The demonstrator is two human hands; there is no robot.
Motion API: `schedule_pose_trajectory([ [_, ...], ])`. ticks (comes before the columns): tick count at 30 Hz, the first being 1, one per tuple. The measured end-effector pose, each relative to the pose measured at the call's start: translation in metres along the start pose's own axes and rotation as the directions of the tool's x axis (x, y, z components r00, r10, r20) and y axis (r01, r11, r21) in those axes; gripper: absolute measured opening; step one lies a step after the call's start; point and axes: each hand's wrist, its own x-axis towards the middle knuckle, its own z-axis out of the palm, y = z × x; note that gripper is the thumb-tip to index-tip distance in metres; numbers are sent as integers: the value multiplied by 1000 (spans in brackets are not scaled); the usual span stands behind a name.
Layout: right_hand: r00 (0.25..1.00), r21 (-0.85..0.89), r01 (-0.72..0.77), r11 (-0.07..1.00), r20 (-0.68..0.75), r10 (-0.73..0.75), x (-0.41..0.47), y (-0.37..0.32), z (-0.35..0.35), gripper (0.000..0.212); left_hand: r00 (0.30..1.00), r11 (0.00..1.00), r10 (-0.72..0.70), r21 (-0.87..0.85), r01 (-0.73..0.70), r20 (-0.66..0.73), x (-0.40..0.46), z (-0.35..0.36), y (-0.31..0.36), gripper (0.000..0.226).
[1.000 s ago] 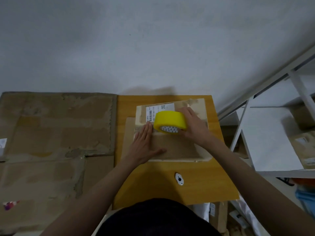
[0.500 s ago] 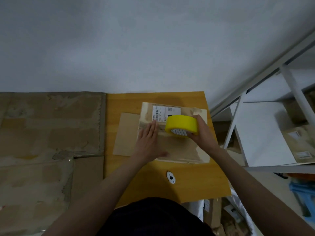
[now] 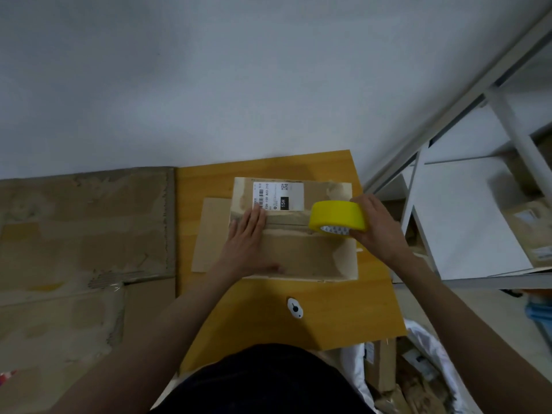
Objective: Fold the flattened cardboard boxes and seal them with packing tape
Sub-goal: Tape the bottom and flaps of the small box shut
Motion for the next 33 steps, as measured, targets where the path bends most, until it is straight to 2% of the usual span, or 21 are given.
schedule_pose_trajectory([
  [6,1000,-42,0,999,22,1,2,-3,0,65,999,993,31,116,-36,44,-2,2,0,132],
  [11,998,-67,57,996,24,-56,0,0,2,66,995,979,49,195,-65,86,0,5,4,120],
  [12,999,-28,32,999,13,-32,-1,2,4,67,994,979,45,192,-63,95,1,4,4,120],
  [14,992,133,-122,984,-22,126,-5,8,9,65,994,981,31,190,-51,105,3,1,3,120],
  [17,948,451,-291,844,21,317,-19,10,20,60,995,993,-23,116,12,93,0,0,4,118],
  [20,930,666,-313,677,70,361,-29,-2,32,47,993,996,-67,58,62,94,-6,0,7,118],
  [23,932,703,-310,640,92,351,-24,-14,40,47,992,992,-95,95,88,79,-17,-2,-1,116],
  [27,946,695,-299,654,124,301,-7,-45,58,45,992,986,-121,121,119,17,-39,-4,-29,119],
  [30,955,679,-277,680,116,273,6,-58,70,48,995,990,-93,111,89,32,-41,-6,-31,129],
  [33,970,611,-222,760,55,239,13,-56,70,49,994,995,-99,37,98,43,-34,-4,-22,134],
])
